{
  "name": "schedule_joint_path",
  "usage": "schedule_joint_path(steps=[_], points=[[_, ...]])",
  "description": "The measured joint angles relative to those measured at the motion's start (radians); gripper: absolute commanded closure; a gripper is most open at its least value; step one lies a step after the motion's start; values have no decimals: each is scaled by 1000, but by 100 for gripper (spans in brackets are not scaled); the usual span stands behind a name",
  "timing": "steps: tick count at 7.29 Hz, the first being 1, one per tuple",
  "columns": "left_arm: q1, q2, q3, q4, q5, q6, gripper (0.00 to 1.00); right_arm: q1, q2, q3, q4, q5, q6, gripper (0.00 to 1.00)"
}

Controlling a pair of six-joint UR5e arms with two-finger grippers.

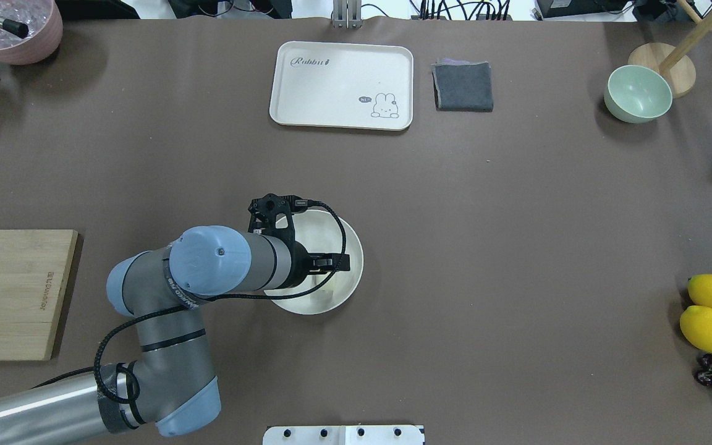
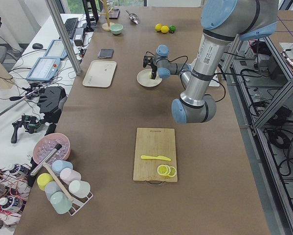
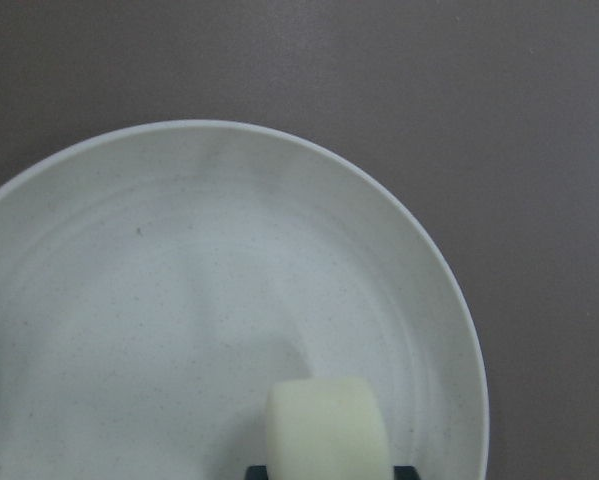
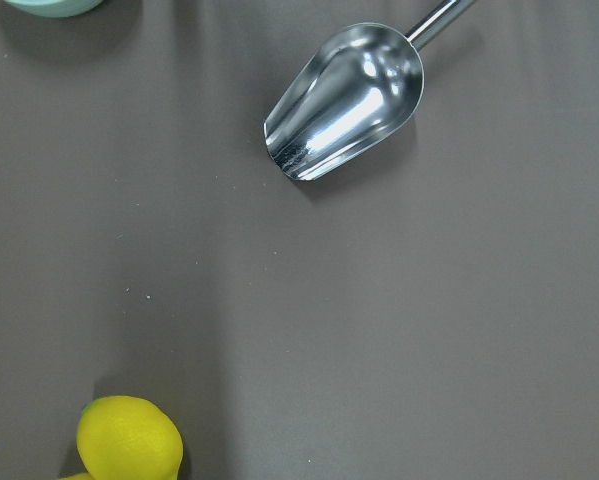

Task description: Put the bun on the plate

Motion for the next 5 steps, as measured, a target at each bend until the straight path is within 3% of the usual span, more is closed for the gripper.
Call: schedule_joint_path(steps=[1, 3, 5], points=[[-30, 4, -32, 40, -16, 6, 3, 1, 0, -1, 1, 0, 1, 0], [-126, 56, -199, 249, -99, 105, 3, 2, 0, -9, 1, -1, 0, 0], [-305, 134, -347, 484, -225, 357, 3, 4, -1, -16, 1, -1, 0, 0]])
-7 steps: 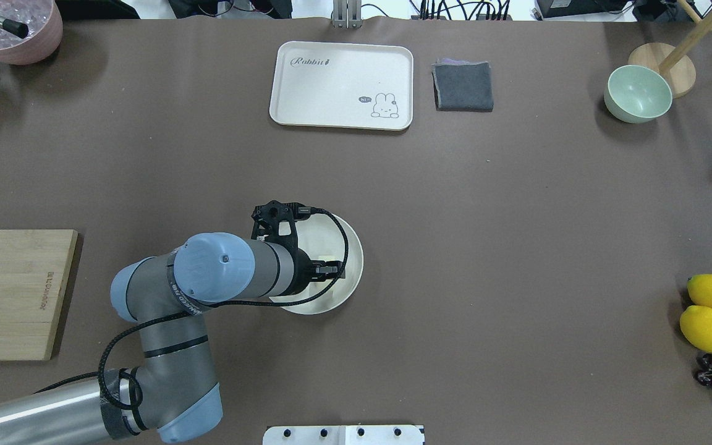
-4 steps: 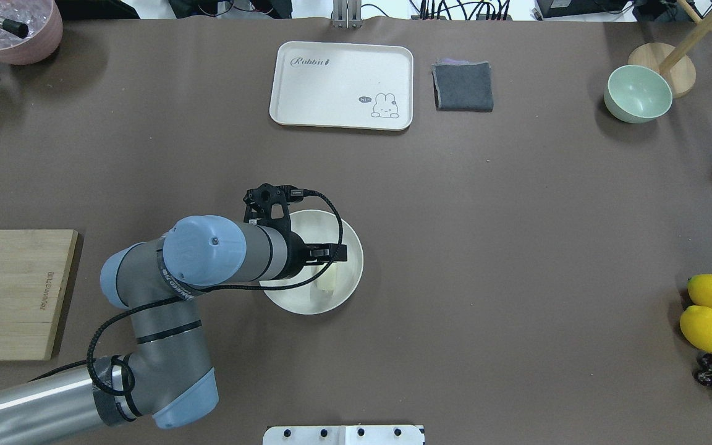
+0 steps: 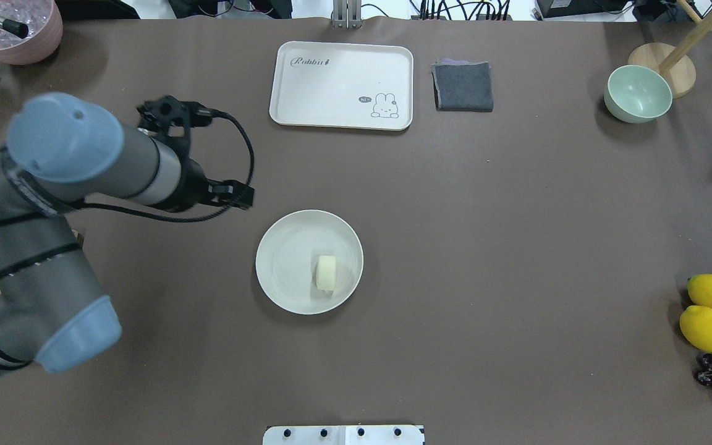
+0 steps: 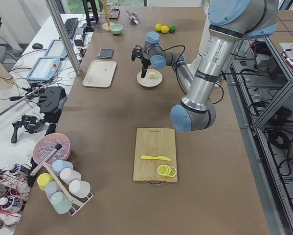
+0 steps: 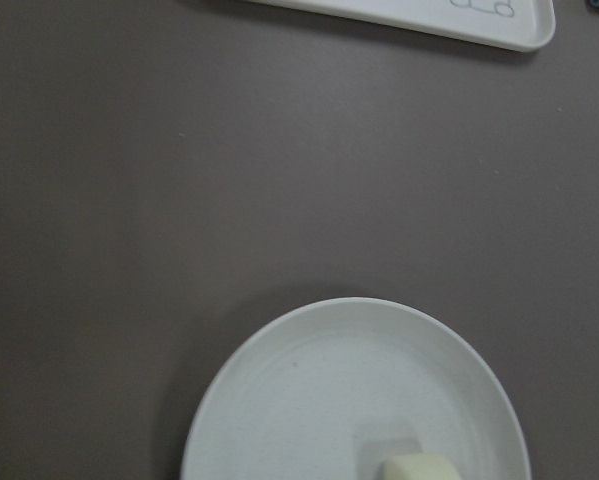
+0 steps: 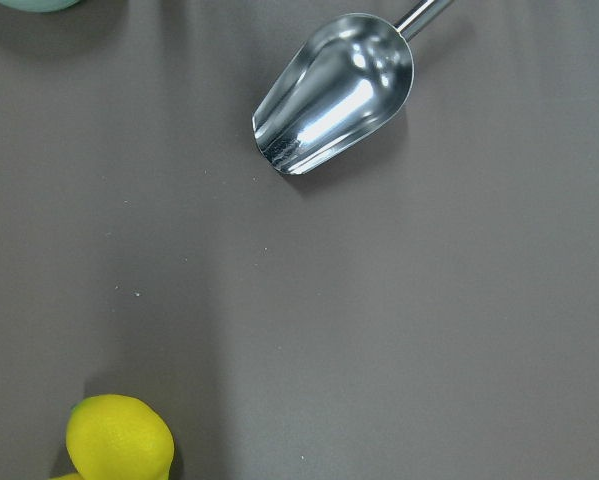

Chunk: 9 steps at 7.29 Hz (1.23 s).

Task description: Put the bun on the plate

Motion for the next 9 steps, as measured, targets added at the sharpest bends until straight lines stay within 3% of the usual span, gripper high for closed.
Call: schedule_joint_path(steps=[3, 6, 9], points=[[-350, 163, -41, 160, -176, 551, 3, 1, 2, -21, 2, -1, 1, 0], [-648, 298, 104, 171, -290, 1047, 3, -1, 10, -54, 4, -2, 2, 0], [-814, 459, 160, 149, -311, 1173, 2, -12, 14, -86, 2, -5, 4, 0]])
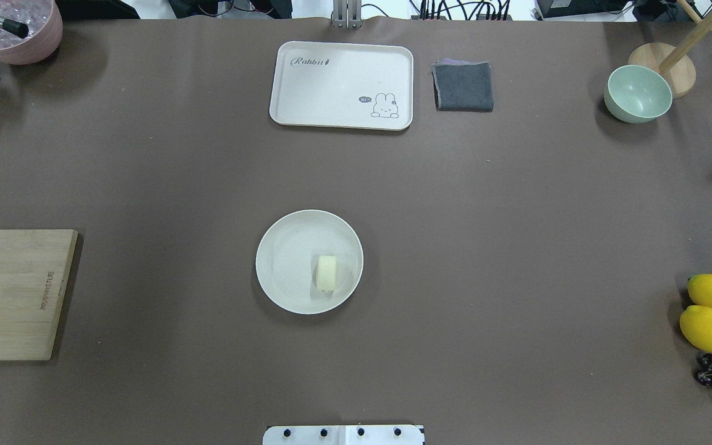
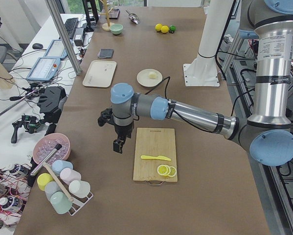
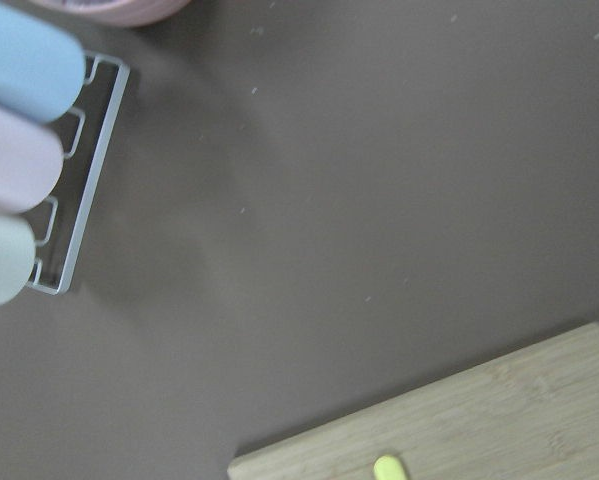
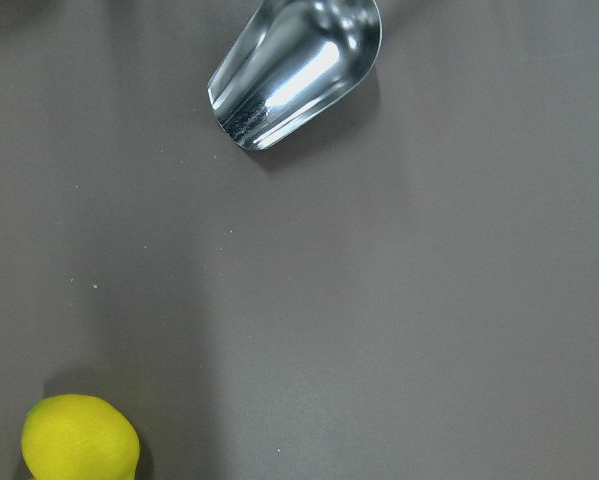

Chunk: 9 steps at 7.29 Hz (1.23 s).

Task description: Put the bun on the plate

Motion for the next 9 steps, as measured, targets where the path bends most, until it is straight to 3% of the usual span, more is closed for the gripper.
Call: schedule_joint_path(steps=[4, 9], points=[[-62, 107, 17, -17, -81, -61, 3, -9, 1, -17, 1, 2, -2, 0], [-67, 119, 48, -35, -82, -77, 3, -18, 1, -16, 2, 3, -1, 0]])
